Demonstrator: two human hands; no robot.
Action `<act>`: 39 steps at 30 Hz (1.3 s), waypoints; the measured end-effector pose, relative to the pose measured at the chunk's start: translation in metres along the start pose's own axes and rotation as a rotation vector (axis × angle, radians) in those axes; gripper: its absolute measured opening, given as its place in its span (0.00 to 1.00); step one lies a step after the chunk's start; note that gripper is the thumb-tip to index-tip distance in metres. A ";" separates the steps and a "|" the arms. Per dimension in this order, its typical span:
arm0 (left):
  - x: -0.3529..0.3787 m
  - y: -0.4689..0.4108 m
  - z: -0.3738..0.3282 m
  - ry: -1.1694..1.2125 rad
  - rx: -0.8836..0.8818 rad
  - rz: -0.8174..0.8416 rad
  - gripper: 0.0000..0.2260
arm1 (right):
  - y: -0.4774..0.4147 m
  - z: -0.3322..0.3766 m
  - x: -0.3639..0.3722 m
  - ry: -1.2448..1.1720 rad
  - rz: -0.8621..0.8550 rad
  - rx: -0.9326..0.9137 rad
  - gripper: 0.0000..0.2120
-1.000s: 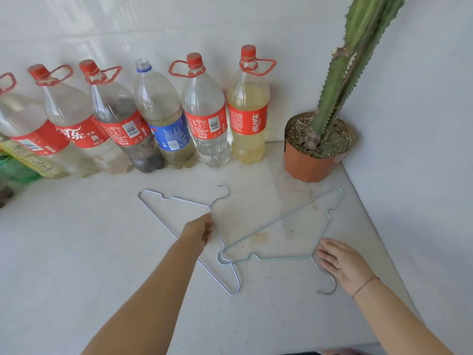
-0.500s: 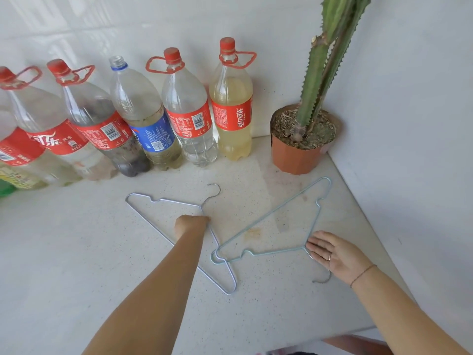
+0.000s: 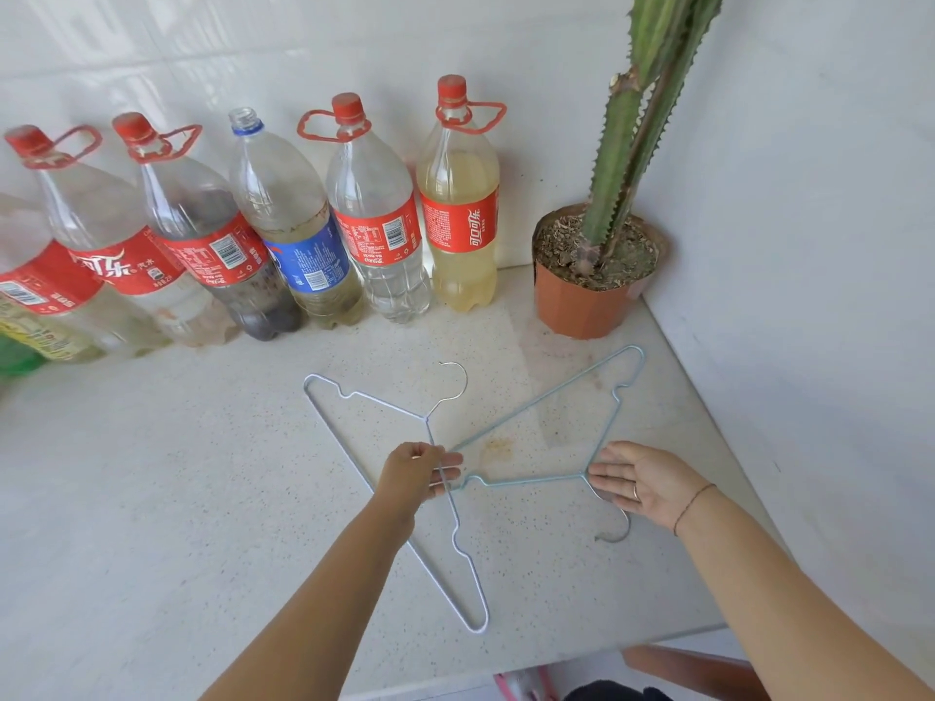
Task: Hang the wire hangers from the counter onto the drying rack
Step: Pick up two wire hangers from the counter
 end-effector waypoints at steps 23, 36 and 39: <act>0.004 0.012 0.028 0.120 -0.021 -0.040 0.04 | -0.010 0.007 0.024 0.299 0.169 0.034 0.05; -0.003 0.018 0.030 0.213 -0.041 -0.077 0.02 | -0.005 -0.005 0.031 0.211 0.158 0.098 0.11; -0.006 0.025 0.024 0.260 -0.020 -0.081 0.05 | 0.000 -0.008 0.043 0.129 0.199 0.075 0.07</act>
Point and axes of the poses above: each hand's wrist, its own y-axis away from the middle knuckle, its own x-axis out of the palm, z = x × y, the point moved 9 cm from there along -y, towards the middle knuckle, and after that the axes turned 6 degrees about -z, right-handed, at the moved point
